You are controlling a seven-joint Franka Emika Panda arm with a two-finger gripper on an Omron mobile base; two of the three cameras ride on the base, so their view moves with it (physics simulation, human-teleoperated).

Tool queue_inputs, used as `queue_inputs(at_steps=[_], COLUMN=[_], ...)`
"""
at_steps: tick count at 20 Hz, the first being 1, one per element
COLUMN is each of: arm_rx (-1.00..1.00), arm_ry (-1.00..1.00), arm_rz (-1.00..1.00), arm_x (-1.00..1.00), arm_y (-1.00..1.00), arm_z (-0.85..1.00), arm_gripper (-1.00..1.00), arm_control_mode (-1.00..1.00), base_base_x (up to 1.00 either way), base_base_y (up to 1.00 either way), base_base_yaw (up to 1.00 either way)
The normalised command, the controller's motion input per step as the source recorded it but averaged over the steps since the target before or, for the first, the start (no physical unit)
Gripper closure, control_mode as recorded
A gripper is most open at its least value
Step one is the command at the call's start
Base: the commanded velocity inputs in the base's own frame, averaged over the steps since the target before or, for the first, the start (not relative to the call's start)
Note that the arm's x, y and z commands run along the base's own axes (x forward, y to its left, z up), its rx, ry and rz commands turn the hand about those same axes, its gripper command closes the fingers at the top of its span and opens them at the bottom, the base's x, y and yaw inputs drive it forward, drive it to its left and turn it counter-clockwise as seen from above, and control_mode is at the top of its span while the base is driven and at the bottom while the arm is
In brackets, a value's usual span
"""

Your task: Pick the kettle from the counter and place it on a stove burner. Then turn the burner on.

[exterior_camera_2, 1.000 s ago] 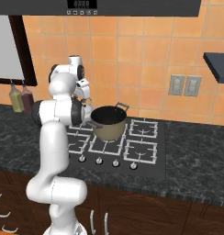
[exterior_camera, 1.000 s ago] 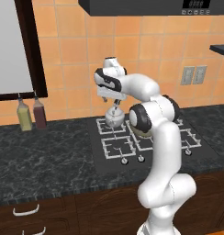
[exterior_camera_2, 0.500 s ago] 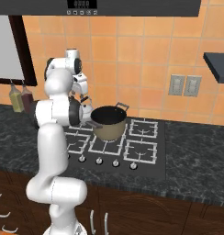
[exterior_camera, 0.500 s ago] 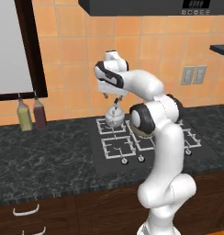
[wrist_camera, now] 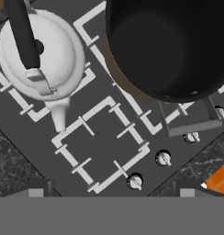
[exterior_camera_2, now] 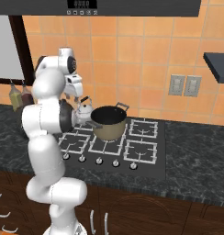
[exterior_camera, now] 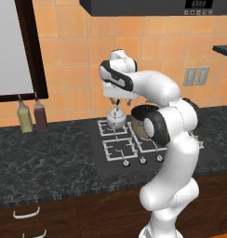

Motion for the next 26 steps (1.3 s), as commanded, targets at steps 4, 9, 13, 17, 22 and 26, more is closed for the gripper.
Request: queue_inputs(at_steps=[4,9,13,17,22,26], arm_rx=[0.03,0.03,0.00,-0.01,0.00,0.00], arm_ry=[-0.17,-0.10,0.10,0.39,0.13,0.11], arm_rz=[0.00,0.05,0.22,0.17,0.12,0.05], arm_x=[-1.00,-1.00,-0.69,-0.04,-0.02,-0.14], arm_y=[-0.52,-0.38,-0.02,0.00,-0.04,-0.14], arm_z=[0.00,-0.18,-0.20,-0.02,-0.10,-0.49], arm_gripper=[-1.00,-1.00,-1.00,-1.00,-1.00,-1.00], arm_control_mode=[-1.00,-1.00,-1.00,-1.00,-1.00,-1.00], base_base_x=[0.00,0.00,0.00,0.00,0.00,0.00], base_base_y=[0.00,0.00,0.00,0.00,0.00,0.00], base_base_yaw=[0.00,0.00,0.00,0.00,0.00,0.00])
